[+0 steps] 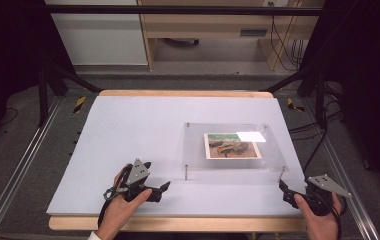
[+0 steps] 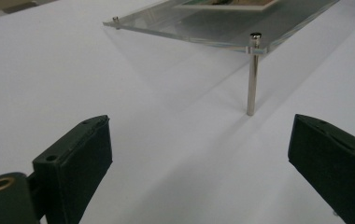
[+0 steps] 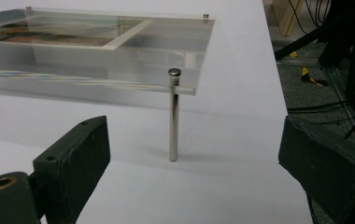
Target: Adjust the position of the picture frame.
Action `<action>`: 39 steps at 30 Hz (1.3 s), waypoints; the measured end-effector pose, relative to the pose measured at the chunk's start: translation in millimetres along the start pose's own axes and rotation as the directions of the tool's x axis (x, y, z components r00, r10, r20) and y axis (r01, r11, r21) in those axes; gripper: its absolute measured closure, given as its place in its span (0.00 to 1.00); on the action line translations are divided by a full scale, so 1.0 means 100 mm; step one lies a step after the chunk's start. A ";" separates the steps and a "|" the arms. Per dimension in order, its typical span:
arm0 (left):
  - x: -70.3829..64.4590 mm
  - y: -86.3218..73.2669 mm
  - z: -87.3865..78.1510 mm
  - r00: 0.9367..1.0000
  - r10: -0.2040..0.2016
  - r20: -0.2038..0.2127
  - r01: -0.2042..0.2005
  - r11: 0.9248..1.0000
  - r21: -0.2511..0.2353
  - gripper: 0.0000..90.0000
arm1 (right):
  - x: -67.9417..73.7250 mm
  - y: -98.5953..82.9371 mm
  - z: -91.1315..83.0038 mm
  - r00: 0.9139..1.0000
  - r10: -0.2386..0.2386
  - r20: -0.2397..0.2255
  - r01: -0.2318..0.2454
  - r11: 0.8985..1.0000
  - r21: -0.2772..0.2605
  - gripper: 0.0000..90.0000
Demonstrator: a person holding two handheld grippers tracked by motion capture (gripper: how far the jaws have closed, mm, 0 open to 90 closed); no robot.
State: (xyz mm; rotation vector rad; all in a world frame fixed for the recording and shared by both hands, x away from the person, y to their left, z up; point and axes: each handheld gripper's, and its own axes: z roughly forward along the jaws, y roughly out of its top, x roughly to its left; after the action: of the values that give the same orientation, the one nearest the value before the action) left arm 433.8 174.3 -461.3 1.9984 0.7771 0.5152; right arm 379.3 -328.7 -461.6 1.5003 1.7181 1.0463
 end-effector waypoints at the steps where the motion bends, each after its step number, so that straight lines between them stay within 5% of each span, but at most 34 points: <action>1: 0.00 0.00 0.00 1.000 0.000 0.000 0.000 1.000 0.000 0.06 | 0.00 0.00 0.00 1.000 0.000 0.000 0.000 1.000 0.000 0.10; 13: 0.05 -0.03 -0.03 0.997 -0.076 -0.009 0.075 0.996 -0.055 0.06 | 0.00 -0.02 0.03 0.996 -0.081 0.026 0.082 0.997 -0.001 0.21; 26: 0.04 -0.01 -0.02 0.996 -0.091 0.002 0.091 0.993 -0.080 0.07 | 0.02 -0.05 0.13 0.997 -0.074 -0.036 0.074 0.997 0.018 0.39; 33: 0.02 0.01 0.01 0.996 -0.083 0.021 0.084 0.995 -0.057 0.07 | 0.00 -0.01 0.29 0.998 -0.037 -0.052 0.039 0.999 0.030 0.47; 35: 0.00 0.02 0.01 0.997 -0.076 0.022 0.078 0.995 -0.057 0.07 | -0.02 -0.01 0.35 0.996 -0.012 -0.088 0.015 1.000 0.027 0.48; 39: -0.01 0.03 0.00 0.997 -0.070 0.020 0.071 0.995 -0.070 0.07 | -0.05 0.01 0.40 0.994 -0.005 -0.113 0.007 1.000 0.018 0.60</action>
State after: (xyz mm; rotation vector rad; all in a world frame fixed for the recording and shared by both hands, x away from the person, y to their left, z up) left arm 433.6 172.3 -458.5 1.9011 0.8049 0.4774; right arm 414.8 -326.6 -481.1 1.4712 1.8136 1.1344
